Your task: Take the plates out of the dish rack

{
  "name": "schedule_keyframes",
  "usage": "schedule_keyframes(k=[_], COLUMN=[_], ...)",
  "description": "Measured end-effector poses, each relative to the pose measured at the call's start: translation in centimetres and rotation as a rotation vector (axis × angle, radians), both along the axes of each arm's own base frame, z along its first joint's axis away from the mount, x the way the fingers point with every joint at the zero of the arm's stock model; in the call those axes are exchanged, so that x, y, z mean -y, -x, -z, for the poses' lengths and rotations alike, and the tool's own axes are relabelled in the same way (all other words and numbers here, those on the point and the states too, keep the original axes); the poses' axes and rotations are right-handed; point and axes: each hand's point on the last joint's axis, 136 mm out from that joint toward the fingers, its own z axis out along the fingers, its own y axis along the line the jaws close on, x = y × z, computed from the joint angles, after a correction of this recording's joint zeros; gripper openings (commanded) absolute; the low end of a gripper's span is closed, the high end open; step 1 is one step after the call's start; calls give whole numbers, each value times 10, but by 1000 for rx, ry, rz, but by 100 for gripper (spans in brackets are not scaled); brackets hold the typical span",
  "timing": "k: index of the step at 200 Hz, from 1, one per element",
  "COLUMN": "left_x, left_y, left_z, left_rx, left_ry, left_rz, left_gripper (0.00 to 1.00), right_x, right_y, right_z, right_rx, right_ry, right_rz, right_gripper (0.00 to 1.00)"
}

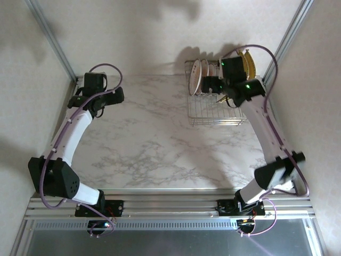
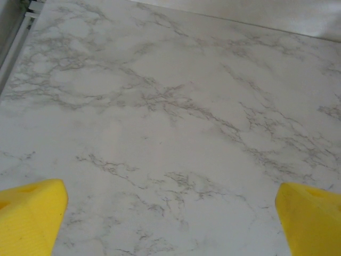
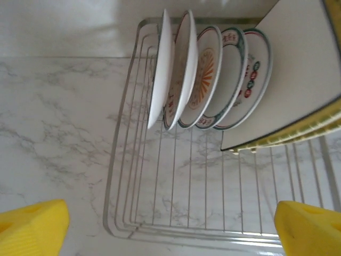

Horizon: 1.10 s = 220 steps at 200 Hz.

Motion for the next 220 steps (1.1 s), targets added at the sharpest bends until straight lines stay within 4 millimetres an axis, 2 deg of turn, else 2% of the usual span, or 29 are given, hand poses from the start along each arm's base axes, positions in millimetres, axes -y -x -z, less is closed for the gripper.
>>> schedule_keyframes(k=[27,41,90,130,159,220], left_x=[2,2,3,3,4,4], left_y=[-1,-5,-12,-14,-17,-17], left_z=[7,10,23,32,41,42], left_rx=[-26,-37,-71,-92,-114,-116], left_ry=[-7,-14,-27,-29,-30,-31], left_rz=[11,17,27,27,27,27], left_gripper=[100,100,99,99,100,100], right_x=[-24,-36,-74,-71,-72,-70], right_y=[-49,-68,-113,-137,-150,-170], right_z=[11,19,46,76,89,116], right_rx=[-6,-10,-6,-10,-2,-4], right_ry=[17,25,59,122,137,138], right_rz=[-24,-42,-99,-56,-35,30], right_gripper=[98,98,97,96,95,89])
